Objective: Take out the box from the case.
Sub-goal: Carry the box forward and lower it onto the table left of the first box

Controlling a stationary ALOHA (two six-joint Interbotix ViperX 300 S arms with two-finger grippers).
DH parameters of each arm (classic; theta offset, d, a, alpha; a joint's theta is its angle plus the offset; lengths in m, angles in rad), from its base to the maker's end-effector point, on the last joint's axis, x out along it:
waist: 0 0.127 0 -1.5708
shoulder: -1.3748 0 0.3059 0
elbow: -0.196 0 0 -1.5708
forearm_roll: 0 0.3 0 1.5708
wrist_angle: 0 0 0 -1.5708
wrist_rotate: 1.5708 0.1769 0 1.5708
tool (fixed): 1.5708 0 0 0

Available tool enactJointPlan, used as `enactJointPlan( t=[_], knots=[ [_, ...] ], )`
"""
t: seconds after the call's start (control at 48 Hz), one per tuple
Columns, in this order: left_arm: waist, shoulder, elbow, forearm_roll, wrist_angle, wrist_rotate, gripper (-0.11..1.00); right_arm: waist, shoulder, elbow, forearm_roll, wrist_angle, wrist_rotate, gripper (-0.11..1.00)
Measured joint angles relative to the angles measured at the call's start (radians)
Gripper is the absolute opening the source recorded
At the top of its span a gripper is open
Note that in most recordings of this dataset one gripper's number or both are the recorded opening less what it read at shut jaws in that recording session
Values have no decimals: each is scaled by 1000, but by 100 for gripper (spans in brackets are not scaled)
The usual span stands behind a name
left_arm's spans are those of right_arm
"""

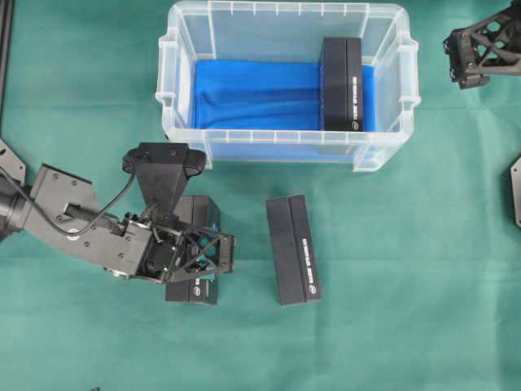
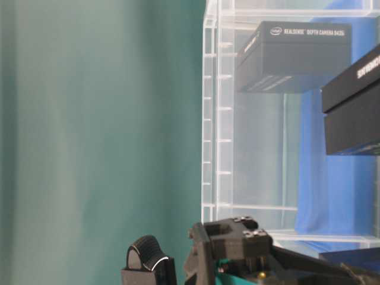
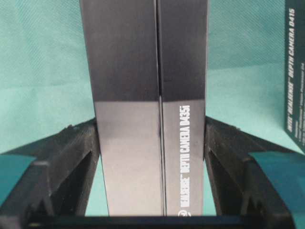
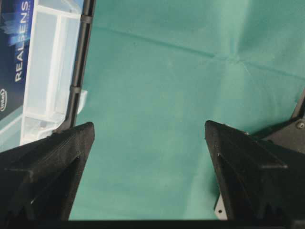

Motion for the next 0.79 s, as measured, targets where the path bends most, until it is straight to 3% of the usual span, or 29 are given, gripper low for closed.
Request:
enactJointPlan(
  t=[0.083,0.188,0.271,0.792],
  knots=[
    [0,0,0,-3,-5,2,61,-2,0,0,2,0,0,92],
    [0,0,-2,-18,-8,0,86,0,2,-2,2,0,0,92],
    [0,-2,-3,-37,-8,2,98,-2,0,-2,0,0,0,92],
    [-2,-44,-8,-54,11,3,98,-2,0,-2,2,-2,0,92]
  ],
)
